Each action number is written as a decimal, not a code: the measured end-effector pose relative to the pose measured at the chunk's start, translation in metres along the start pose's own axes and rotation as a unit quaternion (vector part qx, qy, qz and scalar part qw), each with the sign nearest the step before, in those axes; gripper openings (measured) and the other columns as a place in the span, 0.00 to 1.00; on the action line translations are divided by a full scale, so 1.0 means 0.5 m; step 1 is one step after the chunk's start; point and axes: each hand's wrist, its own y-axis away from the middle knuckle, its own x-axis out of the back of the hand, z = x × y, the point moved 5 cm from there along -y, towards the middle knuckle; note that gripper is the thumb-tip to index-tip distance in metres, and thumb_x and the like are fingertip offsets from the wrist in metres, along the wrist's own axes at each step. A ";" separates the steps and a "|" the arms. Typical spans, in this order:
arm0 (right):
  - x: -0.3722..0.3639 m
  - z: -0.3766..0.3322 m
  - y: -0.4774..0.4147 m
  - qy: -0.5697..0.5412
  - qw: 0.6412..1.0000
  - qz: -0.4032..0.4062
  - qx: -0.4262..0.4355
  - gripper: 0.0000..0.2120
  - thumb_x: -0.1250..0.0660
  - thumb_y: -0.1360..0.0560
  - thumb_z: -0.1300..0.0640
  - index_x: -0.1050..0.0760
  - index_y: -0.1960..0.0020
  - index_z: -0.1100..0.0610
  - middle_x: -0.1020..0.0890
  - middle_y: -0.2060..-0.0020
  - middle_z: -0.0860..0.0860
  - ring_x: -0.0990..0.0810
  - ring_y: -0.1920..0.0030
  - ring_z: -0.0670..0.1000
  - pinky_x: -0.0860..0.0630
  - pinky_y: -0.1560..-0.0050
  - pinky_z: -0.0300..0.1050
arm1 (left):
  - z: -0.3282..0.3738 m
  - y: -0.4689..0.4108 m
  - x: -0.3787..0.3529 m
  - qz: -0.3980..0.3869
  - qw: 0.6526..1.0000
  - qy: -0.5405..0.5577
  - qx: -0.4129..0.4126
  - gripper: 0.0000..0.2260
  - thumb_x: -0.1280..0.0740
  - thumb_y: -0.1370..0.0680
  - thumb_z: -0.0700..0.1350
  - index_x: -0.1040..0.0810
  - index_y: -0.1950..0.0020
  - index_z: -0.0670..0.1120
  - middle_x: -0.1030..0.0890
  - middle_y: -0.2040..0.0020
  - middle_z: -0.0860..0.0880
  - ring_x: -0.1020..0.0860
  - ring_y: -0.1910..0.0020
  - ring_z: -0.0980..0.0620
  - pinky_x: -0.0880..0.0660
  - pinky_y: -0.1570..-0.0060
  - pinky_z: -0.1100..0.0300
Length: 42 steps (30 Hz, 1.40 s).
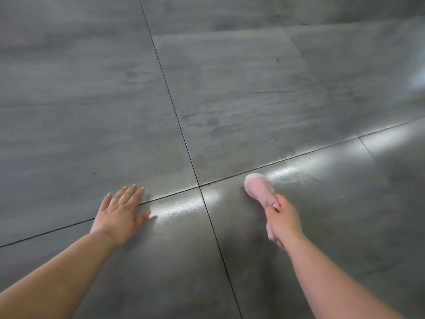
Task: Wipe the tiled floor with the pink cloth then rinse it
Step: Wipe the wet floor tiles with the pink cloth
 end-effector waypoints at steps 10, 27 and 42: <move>0.210 -0.235 0.069 -0.148 0.989 0.019 -0.001 0.08 0.40 0.26 0.53 0.32 0.55 0.58 0.25 0.63 0.59 0.29 0.70 0.53 0.32 0.76 0.35 | 0.003 0.033 0.220 0.011 0.996 0.084 -0.016 0.26 0.46 0.21 0.55 0.54 0.26 0.56 0.53 0.23 0.53 0.56 0.24 0.53 0.59 0.26 0.54; -0.086 -0.083 -0.325 0.304 0.927 0.009 0.220 0.25 0.45 0.35 0.51 0.33 0.38 0.54 0.24 0.40 0.62 0.24 0.43 0.68 0.44 0.33 0.57 | 0.139 -0.336 0.090 -0.064 0.996 0.031 0.061 0.38 0.41 0.25 0.60 0.63 0.27 0.54 0.63 0.24 0.51 0.62 0.25 0.50 0.57 0.26 0.54; -0.271 -0.320 -0.280 0.282 0.858 -0.027 0.428 0.24 0.44 0.34 0.50 0.33 0.38 0.49 0.26 0.37 0.52 0.31 0.37 0.59 0.32 0.35 0.59 | 0.099 -0.350 0.060 -0.004 0.993 0.106 0.059 0.47 0.34 0.30 0.59 0.70 0.37 0.45 0.67 0.34 0.58 0.66 0.30 0.58 0.68 0.30 0.57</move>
